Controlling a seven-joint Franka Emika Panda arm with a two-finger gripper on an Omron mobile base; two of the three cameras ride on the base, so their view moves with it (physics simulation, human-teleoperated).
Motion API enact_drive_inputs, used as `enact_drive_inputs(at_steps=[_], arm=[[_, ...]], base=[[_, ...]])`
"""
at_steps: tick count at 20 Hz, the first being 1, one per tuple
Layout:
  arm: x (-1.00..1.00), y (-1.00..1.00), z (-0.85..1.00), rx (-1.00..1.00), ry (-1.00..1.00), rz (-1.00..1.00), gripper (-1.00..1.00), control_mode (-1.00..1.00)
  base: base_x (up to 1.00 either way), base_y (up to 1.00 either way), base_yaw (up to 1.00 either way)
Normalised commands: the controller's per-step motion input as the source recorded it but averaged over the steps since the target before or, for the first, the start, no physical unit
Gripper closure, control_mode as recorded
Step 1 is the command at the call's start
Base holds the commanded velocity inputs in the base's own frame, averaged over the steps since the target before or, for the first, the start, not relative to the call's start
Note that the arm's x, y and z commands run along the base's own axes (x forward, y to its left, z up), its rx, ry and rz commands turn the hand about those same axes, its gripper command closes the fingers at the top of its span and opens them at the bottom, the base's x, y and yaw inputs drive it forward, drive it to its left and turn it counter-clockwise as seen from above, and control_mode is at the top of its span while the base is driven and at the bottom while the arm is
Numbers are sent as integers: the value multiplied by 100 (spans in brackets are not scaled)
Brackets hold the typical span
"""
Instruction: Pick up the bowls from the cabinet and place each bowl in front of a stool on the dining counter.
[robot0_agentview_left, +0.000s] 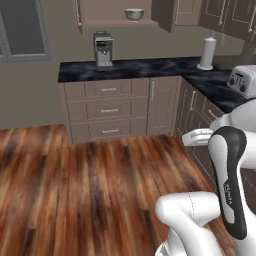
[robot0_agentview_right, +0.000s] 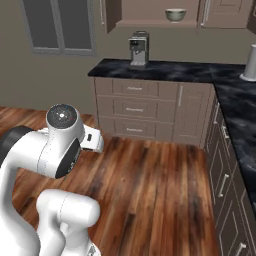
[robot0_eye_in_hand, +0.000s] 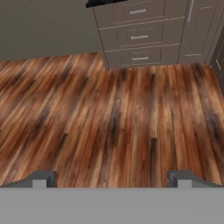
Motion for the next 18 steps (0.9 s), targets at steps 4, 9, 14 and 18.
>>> enact_drive_inputs(at_steps=[4, 9, 14, 18], arm=[[0, 0, 0, 0, 0, 0, -100, 100], [0, 0, 0, 0, 0, 0, -100, 100], [0, 0, 0, 0, 0, 0, -100, 100], [0, 0, 0, 0, 0, 0, -100, 100]], base=[[100, -22, 0], [100, -27, 0], [100, -35, 0], [100, -50, 0]])
